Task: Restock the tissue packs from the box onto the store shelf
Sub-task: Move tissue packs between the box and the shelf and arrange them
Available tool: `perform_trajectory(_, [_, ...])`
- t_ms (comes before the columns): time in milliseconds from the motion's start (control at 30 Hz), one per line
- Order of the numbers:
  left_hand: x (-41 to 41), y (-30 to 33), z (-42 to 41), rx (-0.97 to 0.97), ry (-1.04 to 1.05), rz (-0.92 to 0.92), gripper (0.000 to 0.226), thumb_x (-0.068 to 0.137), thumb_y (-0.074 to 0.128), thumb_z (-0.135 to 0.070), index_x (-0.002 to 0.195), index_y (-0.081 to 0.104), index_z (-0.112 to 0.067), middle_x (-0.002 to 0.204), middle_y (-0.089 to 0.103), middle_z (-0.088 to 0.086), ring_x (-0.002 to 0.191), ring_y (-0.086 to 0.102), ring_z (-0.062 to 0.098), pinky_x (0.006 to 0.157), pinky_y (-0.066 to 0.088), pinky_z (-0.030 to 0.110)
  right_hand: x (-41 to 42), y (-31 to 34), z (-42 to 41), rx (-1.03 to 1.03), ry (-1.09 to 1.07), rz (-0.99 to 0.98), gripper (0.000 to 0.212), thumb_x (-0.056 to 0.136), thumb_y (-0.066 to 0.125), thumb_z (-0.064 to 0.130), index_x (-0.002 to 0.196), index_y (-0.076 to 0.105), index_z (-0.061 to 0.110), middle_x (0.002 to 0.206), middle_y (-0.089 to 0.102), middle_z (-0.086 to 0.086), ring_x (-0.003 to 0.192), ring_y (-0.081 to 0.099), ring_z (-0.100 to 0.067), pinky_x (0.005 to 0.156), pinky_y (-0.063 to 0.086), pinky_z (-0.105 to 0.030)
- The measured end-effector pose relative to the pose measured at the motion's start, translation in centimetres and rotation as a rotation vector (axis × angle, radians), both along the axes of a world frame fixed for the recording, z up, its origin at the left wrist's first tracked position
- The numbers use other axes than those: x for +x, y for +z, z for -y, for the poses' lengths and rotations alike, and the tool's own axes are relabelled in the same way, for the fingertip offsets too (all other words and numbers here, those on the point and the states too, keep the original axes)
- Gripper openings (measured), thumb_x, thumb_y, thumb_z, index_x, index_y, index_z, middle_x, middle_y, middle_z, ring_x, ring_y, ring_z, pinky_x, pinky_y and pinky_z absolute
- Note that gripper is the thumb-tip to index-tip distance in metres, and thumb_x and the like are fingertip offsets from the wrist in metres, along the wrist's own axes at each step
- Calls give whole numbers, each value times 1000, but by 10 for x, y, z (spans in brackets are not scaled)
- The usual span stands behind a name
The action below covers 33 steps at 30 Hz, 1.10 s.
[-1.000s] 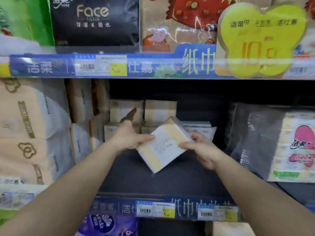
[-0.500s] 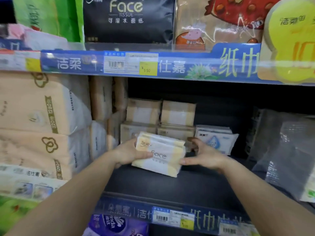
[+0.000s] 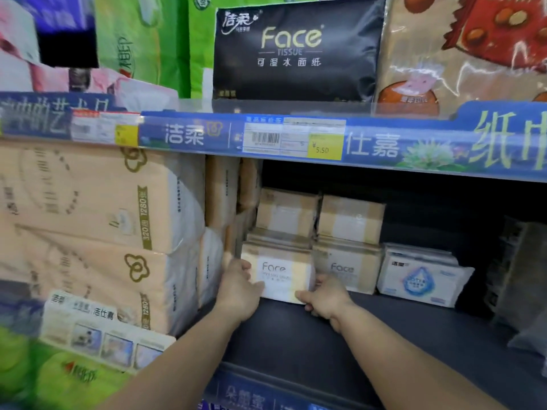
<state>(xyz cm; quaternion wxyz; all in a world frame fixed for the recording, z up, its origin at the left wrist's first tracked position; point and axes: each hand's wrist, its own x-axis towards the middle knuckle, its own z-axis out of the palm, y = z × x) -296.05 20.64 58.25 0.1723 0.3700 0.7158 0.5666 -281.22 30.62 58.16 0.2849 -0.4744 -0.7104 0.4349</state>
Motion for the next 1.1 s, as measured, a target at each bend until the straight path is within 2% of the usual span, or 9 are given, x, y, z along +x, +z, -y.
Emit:
perform_trajectory(100, [-4, -7, 0, -58, -135, -55, 63, 88, 57, 1, 144, 33, -17, 135, 48, 7, 115, 52, 19, 100, 44, 27, -15, -10, -4, 10, -61, -113, 34, 81, 69, 8, 114, 61, 6, 91, 71, -6, 72, 63, -16, 69, 55, -30])
perform_trajectory(167, [-7, -11, 1, -103, -141, -113, 70, 87, 58, -4, 148, 28, -23, 143, 40, 7, 124, 48, 21, 108, 41, 34, -18, -14, -4, 34, -40, -114, 32, 87, 61, 10, 119, 60, 9, 105, 71, -4, 88, 63, -15, 85, 53, -33])
perform_trajectory(267, [-7, -11, 1, -143, -134, -163, 73, 86, 59, -10, 149, 26, -25, 147, 33, 8, 130, 43, 23, 111, 37, 38, -20, -13, -1, 104, 15, -23, 22, 94, 50, 15, 109, 66, 17, 90, 70, 2, 77, 60, -13, 73, 47, -26])
perform_trajectory(400, [-3, -6, 1, -198, -134, -206, 76, 88, 61, -16, 152, 20, -25, 150, 26, 10, 134, 37, 26, 114, 32, 35, -21, -10, 0, 160, -44, 77, 20, 94, 51, 24, 103, 67, 16, 96, 73, -3, 90, 67, -22, 82, 53, -31])
perform_trajectory(600, [22, 15, 18, -291, -118, -293, 76, 87, 63, -28, 151, 22, -25, 148, 27, 13, 134, 34, 28, 110, 30, 29, 26, 9, 31, 70, -34, 21, 50, 95, 56, 21, 142, 42, 10, 136, 55, -5, 127, 51, -20, 101, 35, -21])
perform_trajectory(733, [94, 29, 25, -272, -154, -384, 70, 83, 66, -36, 144, 36, -25, 145, 38, 12, 129, 42, 30, 106, 35, 30, 112, 13, 57, 114, -46, 71, 53, 94, 58, 24, 143, 42, 13, 140, 53, -7, 128, 50, -18, 109, 35, -23])
perform_trajectory(833, [191, 31, 25, -305, -294, -519, 68, 84, 63, -46, 144, 35, -29, 147, 35, 11, 133, 37, 32, 109, 36, 36, 209, 13, 81, 244, -135, 147, 53, 93, 58, 27, 142, 43, 14, 141, 52, -6, 129, 50, -19, 110, 37, -30])
perform_trajectory(967, [366, 25, 43, -330, -548, -755, 65, 84, 55, -57, 142, 37, -34, 147, 34, 7, 133, 34, 33, 108, 36, 38, 387, 3, 134, 501, -314, 504, 52, 92, 53, 37, 139, 47, 18, 134, 57, -8, 124, 52, -28, 102, 41, -34])
perform_trajectory(1100, [554, 9, 78, -263, -783, -984, 68, 83, 52, -62, 141, 38, -29, 147, 36, 8, 134, 34, 32, 110, 32, 42, 576, -15, 211, 447, -536, 913, 60, 92, 36, 56, 145, 34, 27, 149, 39, -8, 135, 35, -31, 109, 31, -43])
